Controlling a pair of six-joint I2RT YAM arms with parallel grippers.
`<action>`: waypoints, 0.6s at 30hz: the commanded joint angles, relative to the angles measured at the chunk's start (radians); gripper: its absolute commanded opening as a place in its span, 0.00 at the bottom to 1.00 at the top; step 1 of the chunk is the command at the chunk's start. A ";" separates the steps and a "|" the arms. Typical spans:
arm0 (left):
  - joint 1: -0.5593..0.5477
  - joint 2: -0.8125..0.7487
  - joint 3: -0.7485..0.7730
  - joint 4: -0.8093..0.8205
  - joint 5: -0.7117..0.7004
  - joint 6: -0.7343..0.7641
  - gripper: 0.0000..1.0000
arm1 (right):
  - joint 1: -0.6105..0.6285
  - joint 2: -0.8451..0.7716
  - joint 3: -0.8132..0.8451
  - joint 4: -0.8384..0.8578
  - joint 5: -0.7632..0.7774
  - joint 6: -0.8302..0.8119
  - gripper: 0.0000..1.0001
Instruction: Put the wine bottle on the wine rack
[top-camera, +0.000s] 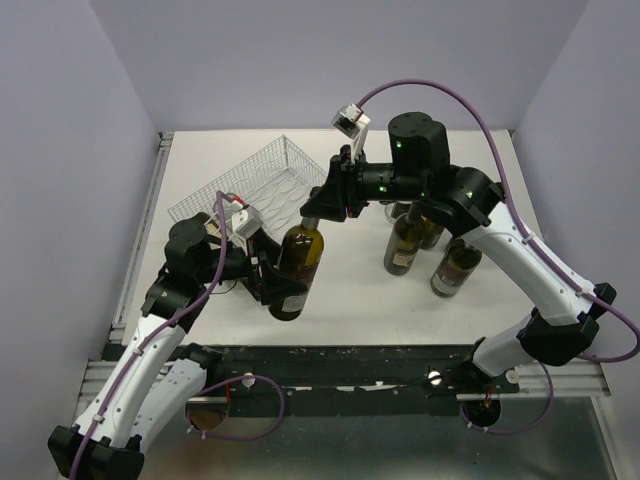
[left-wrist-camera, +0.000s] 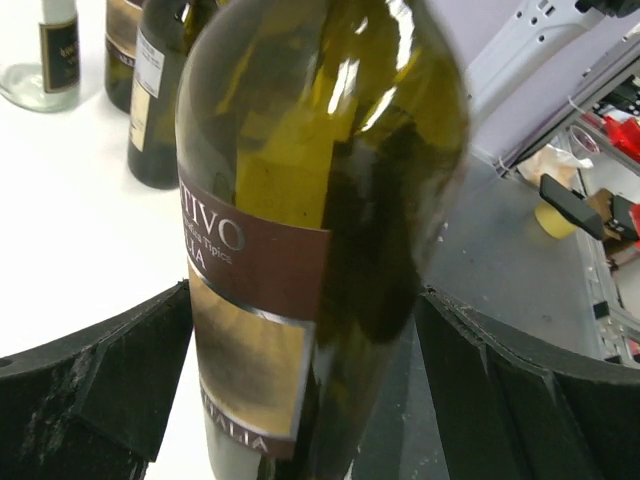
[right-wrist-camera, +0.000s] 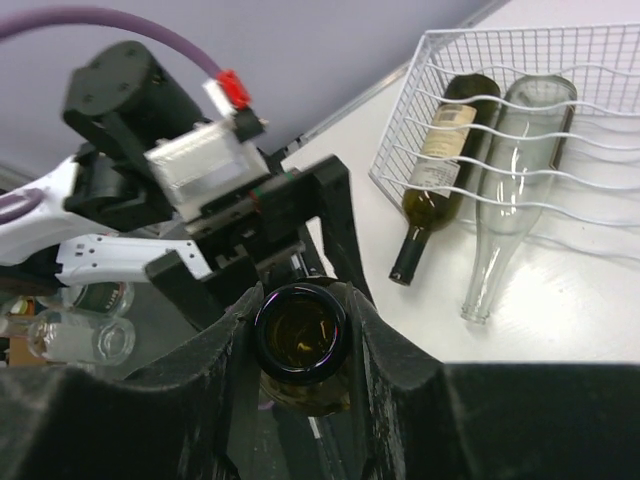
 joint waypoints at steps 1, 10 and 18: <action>-0.005 0.023 -0.049 0.144 0.090 -0.077 0.99 | 0.004 -0.056 0.010 0.195 -0.105 0.069 0.01; -0.007 0.001 -0.058 0.178 0.038 -0.095 0.75 | 0.004 -0.067 -0.030 0.239 -0.135 0.086 0.01; -0.005 -0.022 0.002 0.057 -0.106 0.029 0.00 | 0.004 -0.059 -0.038 0.195 -0.115 0.068 0.01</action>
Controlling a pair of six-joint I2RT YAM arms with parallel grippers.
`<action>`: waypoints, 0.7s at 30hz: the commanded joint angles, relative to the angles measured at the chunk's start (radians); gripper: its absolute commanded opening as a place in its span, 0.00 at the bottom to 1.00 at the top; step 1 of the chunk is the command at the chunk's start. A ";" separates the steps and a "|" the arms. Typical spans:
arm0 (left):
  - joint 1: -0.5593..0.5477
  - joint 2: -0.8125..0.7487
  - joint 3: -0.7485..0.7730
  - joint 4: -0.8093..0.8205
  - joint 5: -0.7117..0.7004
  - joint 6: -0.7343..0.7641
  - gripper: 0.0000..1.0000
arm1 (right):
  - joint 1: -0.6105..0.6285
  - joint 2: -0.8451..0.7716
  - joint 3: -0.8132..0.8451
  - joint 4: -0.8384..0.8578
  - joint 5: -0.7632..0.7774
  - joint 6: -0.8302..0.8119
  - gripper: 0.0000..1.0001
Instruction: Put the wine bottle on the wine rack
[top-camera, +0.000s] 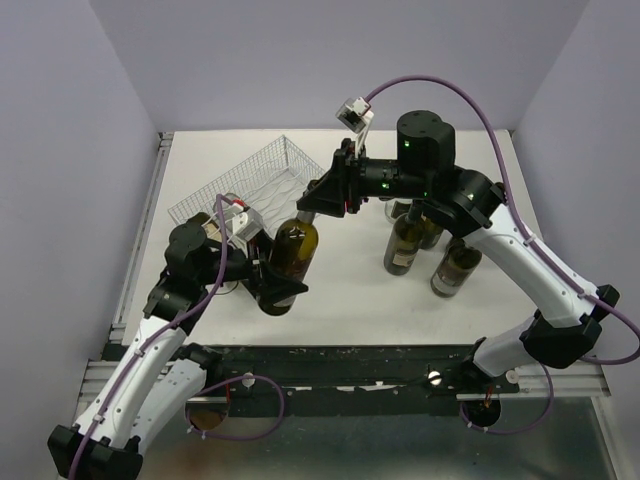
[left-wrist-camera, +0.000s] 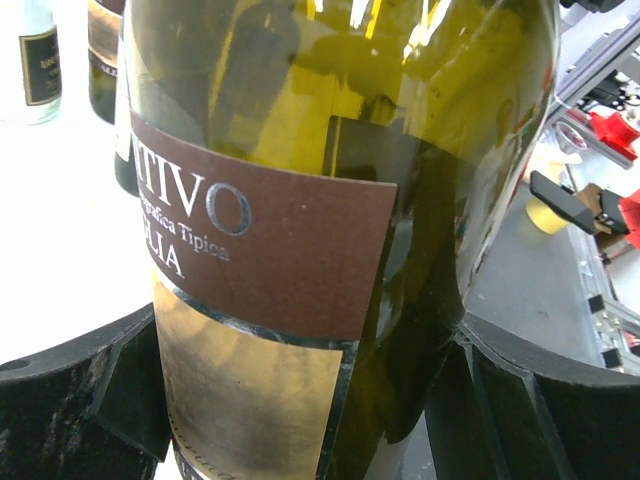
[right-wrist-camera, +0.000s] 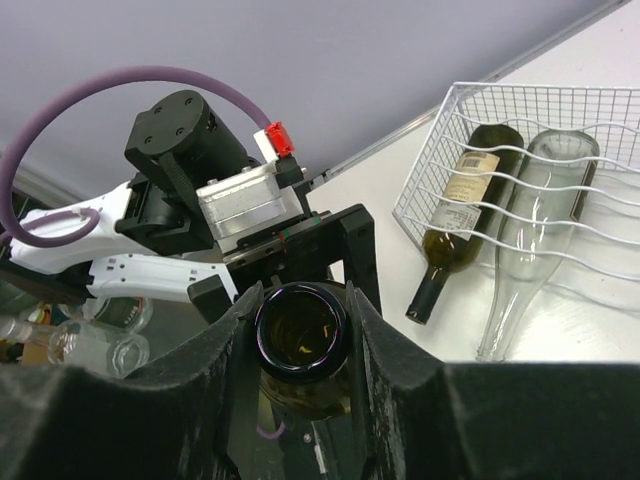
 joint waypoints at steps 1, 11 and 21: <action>0.004 -0.020 0.068 -0.079 -0.150 0.115 0.00 | 0.007 -0.035 0.007 0.029 -0.040 0.027 0.02; 0.004 -0.059 0.183 -0.309 -0.226 0.752 0.00 | 0.007 0.013 0.092 -0.176 0.120 -0.034 0.77; 0.002 -0.010 0.258 -0.500 -0.301 1.192 0.00 | 0.007 -0.004 0.099 -0.265 0.178 -0.055 0.92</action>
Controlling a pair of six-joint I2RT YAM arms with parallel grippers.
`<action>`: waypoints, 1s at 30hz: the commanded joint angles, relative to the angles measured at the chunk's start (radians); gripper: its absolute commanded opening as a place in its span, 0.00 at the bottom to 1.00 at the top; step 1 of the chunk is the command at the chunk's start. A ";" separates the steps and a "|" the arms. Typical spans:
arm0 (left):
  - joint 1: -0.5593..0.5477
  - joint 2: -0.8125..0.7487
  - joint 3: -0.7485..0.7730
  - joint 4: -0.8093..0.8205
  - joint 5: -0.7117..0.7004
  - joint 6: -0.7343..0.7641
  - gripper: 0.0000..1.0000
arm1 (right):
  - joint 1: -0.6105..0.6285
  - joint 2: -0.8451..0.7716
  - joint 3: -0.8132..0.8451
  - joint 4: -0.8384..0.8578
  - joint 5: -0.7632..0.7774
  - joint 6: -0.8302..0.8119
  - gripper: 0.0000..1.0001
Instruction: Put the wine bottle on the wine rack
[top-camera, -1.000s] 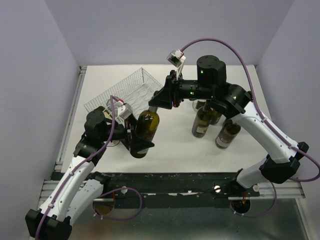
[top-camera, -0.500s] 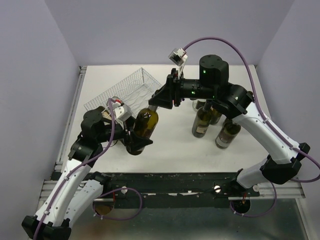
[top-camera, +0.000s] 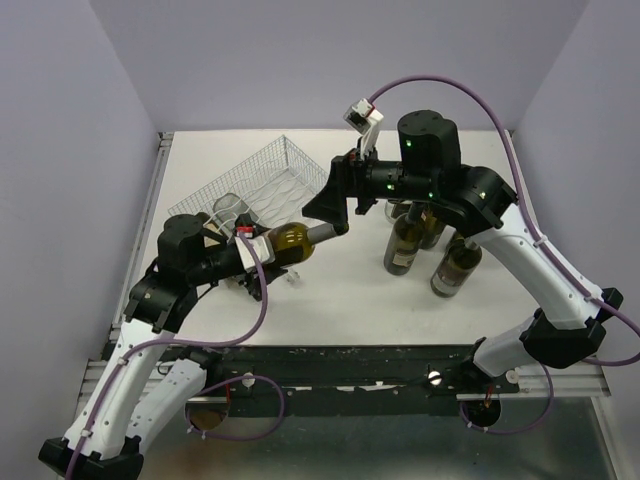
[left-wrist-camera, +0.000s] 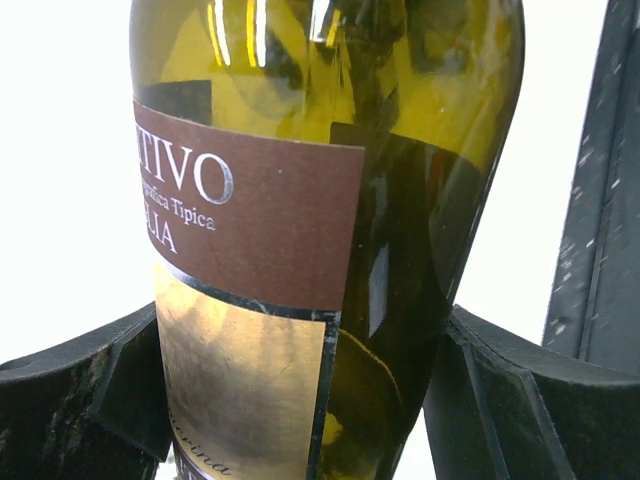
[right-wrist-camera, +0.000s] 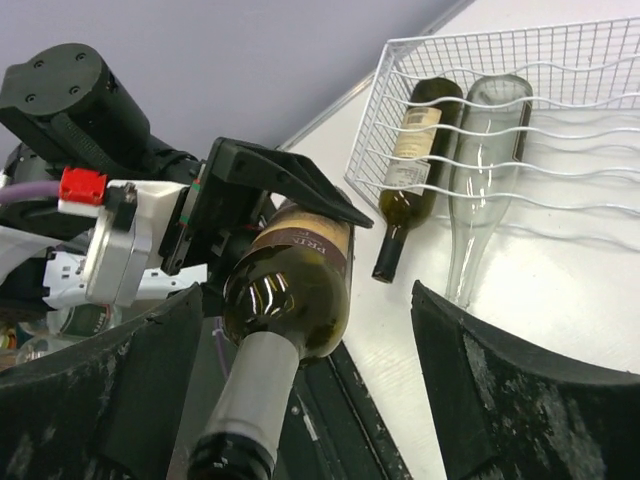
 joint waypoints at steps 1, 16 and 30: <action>0.001 -0.003 0.050 -0.052 -0.044 0.325 0.00 | 0.006 -0.002 0.024 -0.106 0.039 -0.037 0.92; -0.002 0.108 0.156 -0.173 -0.191 0.581 0.00 | 0.008 0.092 -0.062 -0.312 -0.041 -0.144 0.82; -0.038 0.166 0.195 -0.209 -0.249 0.636 0.00 | 0.086 0.268 0.018 -0.347 -0.010 -0.198 0.76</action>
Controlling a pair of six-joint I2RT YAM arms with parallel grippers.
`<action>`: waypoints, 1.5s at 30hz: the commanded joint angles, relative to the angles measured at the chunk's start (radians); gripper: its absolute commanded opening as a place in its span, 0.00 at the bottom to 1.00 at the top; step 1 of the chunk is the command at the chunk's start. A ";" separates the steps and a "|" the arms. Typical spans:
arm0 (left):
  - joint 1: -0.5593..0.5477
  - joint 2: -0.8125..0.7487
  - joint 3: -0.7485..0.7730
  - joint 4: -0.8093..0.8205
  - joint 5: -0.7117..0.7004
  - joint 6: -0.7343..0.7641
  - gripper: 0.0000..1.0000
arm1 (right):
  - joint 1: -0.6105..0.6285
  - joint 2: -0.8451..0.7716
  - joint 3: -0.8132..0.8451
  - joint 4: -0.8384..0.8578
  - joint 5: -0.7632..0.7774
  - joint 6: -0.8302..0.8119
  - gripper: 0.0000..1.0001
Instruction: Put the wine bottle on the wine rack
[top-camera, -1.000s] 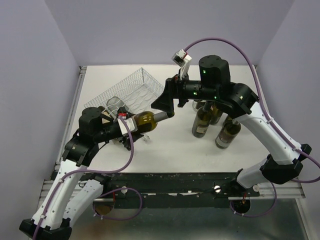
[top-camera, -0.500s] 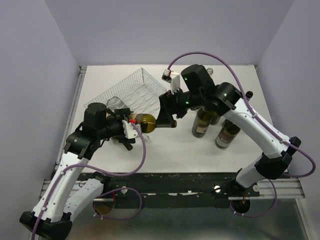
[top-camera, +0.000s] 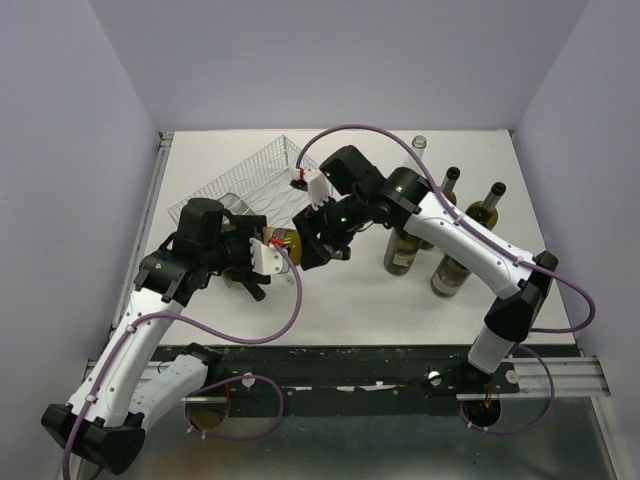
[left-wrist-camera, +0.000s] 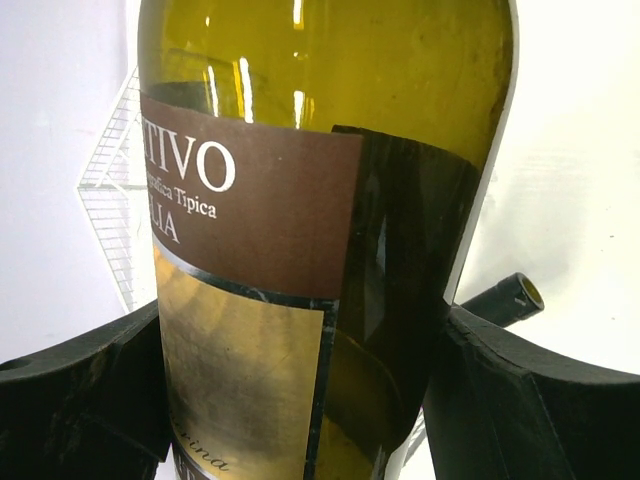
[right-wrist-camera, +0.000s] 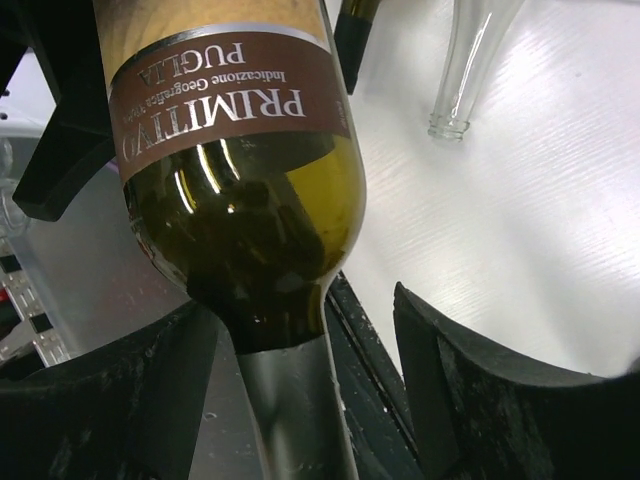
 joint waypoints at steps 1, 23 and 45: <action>-0.017 -0.011 0.057 0.088 0.027 0.016 0.00 | 0.032 0.039 0.036 -0.010 0.002 -0.019 0.75; -0.018 -0.045 -0.028 0.268 -0.024 -0.140 0.98 | 0.061 0.013 -0.053 0.046 0.117 0.021 0.01; -0.018 -0.175 -0.179 0.281 0.012 -0.070 0.99 | 0.061 -0.108 -0.031 -0.013 0.430 0.082 0.01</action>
